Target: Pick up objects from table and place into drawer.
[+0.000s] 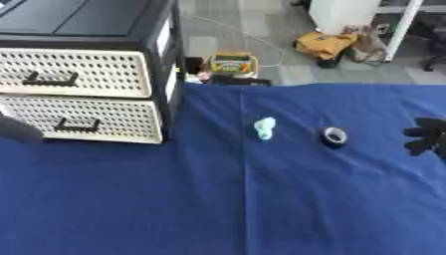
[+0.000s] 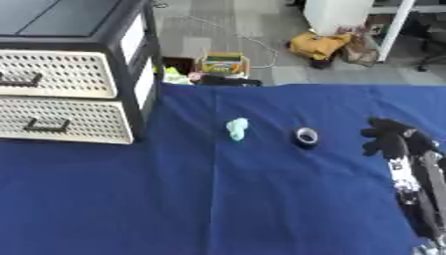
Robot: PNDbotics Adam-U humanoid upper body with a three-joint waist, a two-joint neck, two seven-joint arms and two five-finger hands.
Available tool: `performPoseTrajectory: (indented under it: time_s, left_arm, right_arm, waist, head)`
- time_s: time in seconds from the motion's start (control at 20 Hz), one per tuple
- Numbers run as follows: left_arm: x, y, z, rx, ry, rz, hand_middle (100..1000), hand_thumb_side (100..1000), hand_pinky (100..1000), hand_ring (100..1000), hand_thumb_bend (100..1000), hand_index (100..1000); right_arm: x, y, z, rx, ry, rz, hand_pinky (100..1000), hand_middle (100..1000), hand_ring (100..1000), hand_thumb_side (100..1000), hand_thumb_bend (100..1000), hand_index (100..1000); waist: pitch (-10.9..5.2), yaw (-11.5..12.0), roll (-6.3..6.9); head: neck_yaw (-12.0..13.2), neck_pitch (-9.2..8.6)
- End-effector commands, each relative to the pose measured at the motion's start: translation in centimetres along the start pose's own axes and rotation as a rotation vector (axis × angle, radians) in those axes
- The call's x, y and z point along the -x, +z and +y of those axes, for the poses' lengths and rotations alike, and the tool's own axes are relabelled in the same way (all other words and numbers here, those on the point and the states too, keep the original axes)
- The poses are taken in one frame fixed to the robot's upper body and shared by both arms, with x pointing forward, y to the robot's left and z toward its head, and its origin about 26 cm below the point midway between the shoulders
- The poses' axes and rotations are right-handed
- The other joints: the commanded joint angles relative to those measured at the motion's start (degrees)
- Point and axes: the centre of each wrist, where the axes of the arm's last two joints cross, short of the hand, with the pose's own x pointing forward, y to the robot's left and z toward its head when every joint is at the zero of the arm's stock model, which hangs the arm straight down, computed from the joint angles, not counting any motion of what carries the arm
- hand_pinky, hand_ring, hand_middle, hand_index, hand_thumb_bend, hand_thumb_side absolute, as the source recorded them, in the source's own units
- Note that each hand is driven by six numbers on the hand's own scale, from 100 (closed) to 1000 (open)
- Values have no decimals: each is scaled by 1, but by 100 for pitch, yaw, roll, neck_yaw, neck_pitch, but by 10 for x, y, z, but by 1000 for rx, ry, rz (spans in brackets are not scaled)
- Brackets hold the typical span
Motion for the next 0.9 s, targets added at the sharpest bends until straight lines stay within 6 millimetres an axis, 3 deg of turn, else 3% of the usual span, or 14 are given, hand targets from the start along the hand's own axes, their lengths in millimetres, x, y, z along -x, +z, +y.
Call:
performPoseTrajectory:
  time_s: [0.05, 0.3, 0.45, 0.65, 0.8, 0.9]
  left_arm:
    - [-2, -2, 13, 33, -16, 29, 247, 764, 366, 100, 100, 899]
    - [6, -7, 22, 79, -14, 115, 106, 769, 236, 100, 100, 928]
    - [10, -10, 26, 80, -12, 172, 100, 883, 161, 100, 100, 905]
    - [20, -15, 28, 87, -24, 243, 100, 1000, 132, 100, 100, 891]
    - [28, -19, 28, 94, -26, 269, 100, 983, 128, 100, 100, 895]
    - [34, -21, 30, 100, -27, 283, 100, 849, 130, 100, 100, 911]
  right_arm:
    - [-5, -5, -2, 2, 8, -21, 620, 416, 712, 915, 156, 773]
    - [-5, -5, -2, 6, 9, -13, 620, 414, 711, 916, 158, 767]
    - [-5, -5, -2, 10, 8, -9, 619, 411, 710, 908, 156, 761]
    - [-5, -5, -1, 12, 6, -3, 618, 408, 709, 904, 154, 754]
    - [-5, -4, 0, 14, 4, 0, 618, 407, 708, 901, 154, 750]
    - [-5, -4, 0, 14, 3, 3, 617, 405, 707, 898, 154, 746]
  waist:
    - [-93, 11, 12]
    - [-70, 29, 13]
    - [-67, 29, 15]
    - [-66, 12, 24]
    - [-64, 4, 29]
    - [-61, 2, 32]
  head:
    - [49, -72]
    - [118, -50]
    - [201, -26]
    - [273, -12]
    - [299, -27]
    - [313, -35]
